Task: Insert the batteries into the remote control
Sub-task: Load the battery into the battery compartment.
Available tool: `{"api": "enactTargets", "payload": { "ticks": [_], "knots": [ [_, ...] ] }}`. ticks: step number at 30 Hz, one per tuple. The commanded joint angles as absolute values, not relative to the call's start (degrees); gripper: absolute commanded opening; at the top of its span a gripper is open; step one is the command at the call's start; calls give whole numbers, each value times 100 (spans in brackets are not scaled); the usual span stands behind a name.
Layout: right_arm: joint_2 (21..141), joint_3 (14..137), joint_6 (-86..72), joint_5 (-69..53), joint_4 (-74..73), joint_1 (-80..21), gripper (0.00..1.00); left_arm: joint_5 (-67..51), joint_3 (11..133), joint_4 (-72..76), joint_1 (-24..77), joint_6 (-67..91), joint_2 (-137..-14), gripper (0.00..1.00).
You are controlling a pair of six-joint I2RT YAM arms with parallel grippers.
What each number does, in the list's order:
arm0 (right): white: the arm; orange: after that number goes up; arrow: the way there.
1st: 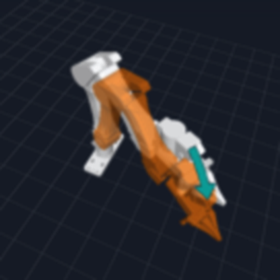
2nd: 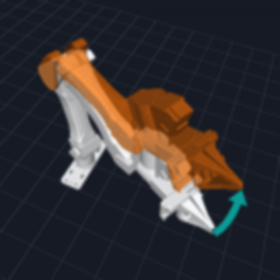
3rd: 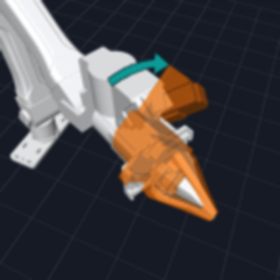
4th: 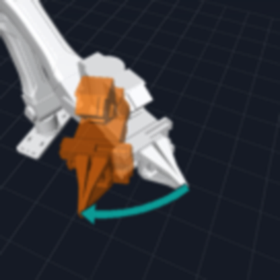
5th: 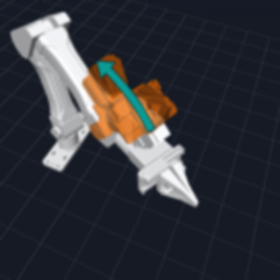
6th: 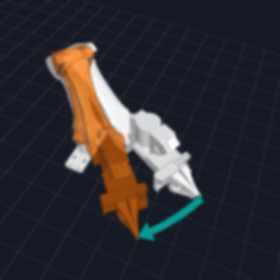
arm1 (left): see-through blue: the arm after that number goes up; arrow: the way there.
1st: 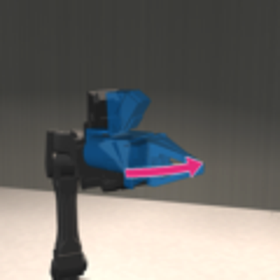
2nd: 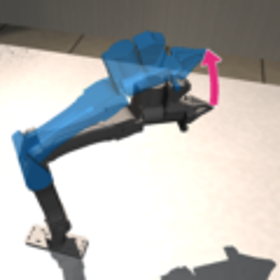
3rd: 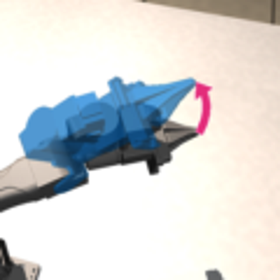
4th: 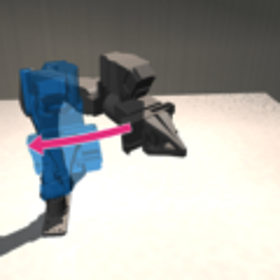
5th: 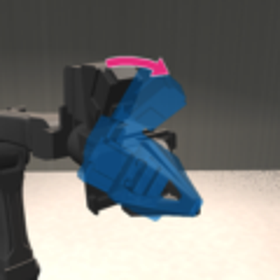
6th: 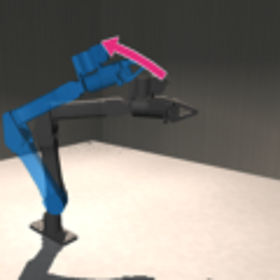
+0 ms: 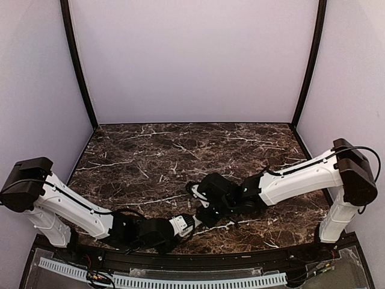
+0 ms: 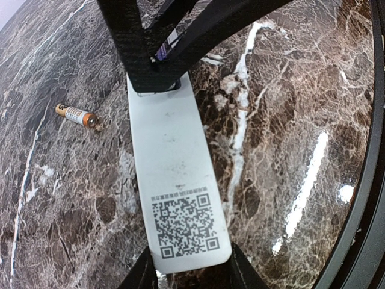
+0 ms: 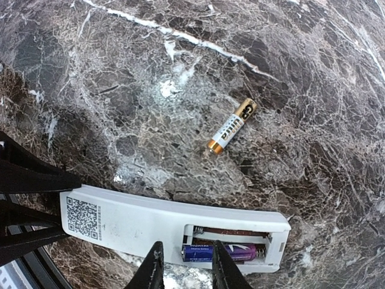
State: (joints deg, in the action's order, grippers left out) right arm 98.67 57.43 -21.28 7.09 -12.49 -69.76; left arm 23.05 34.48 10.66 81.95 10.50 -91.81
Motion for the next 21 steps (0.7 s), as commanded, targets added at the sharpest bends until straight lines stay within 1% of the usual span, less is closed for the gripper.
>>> {"api": "enactTargets", "payload": {
  "ticks": [1,7,15,21],
  "knots": [
    [9873,5576,-2125,683,-1222,-7026,25,2122,3393,598,8183,1023,-9363,9],
    [9999,5581,-2115,709,-1184,-7027,25,2114,3393,598,8183,1012,-9365,9],
    [10060,5642,-2074,783,-1201,-7024,20,2098,3383,589,8183,1029,-9362,9],
    [10085,5642,-2075,723,-1208,-7024,21,2083,3396,582,8183,1017,-9387,9]
  ]
}}
